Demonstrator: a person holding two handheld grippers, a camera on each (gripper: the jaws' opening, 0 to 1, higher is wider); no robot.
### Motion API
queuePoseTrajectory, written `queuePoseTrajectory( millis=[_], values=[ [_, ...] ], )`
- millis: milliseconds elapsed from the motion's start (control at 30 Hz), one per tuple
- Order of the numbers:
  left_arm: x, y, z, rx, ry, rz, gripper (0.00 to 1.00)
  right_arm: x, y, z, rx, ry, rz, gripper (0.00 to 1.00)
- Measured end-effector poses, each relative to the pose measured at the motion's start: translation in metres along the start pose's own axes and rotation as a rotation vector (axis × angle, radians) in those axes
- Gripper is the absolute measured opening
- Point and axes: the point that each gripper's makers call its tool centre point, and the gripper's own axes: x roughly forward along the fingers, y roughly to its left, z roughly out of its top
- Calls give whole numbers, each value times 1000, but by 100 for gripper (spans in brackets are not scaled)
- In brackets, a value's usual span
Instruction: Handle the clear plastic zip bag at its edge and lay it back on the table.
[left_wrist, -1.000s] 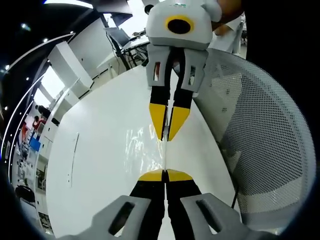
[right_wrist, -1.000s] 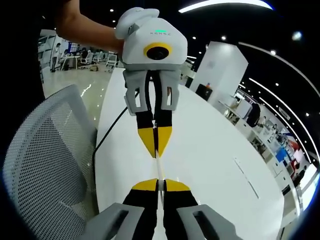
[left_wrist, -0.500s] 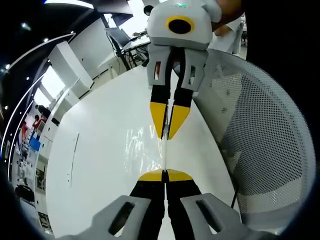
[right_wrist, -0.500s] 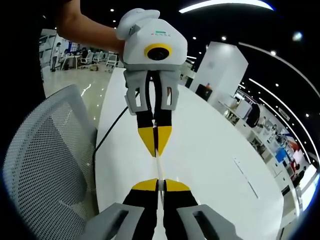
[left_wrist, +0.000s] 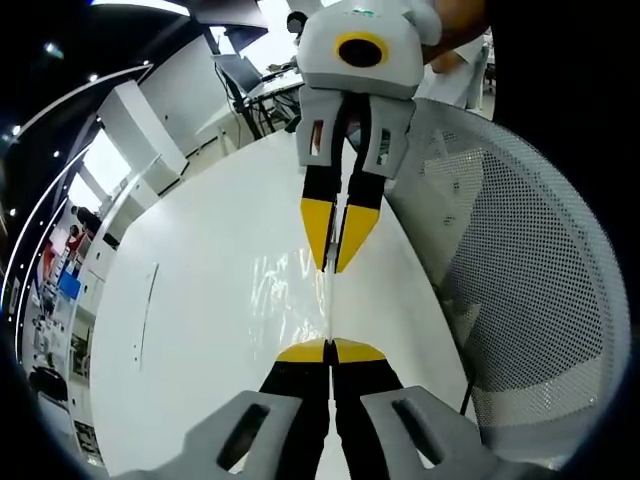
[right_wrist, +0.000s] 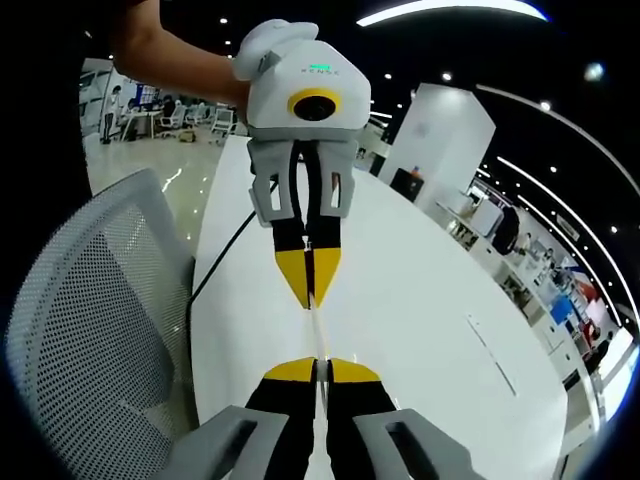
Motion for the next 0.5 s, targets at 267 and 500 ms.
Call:
queuePoseTrajectory(
  millis=[267,500],
  values=[
    [-1,0,-3,-3,7,2,0,-3,-1,-5,5,8,-4,0],
    [-2,0,-4,-7,8,5,0,-6,-1,-6,7,11,-5,0]
  ],
)
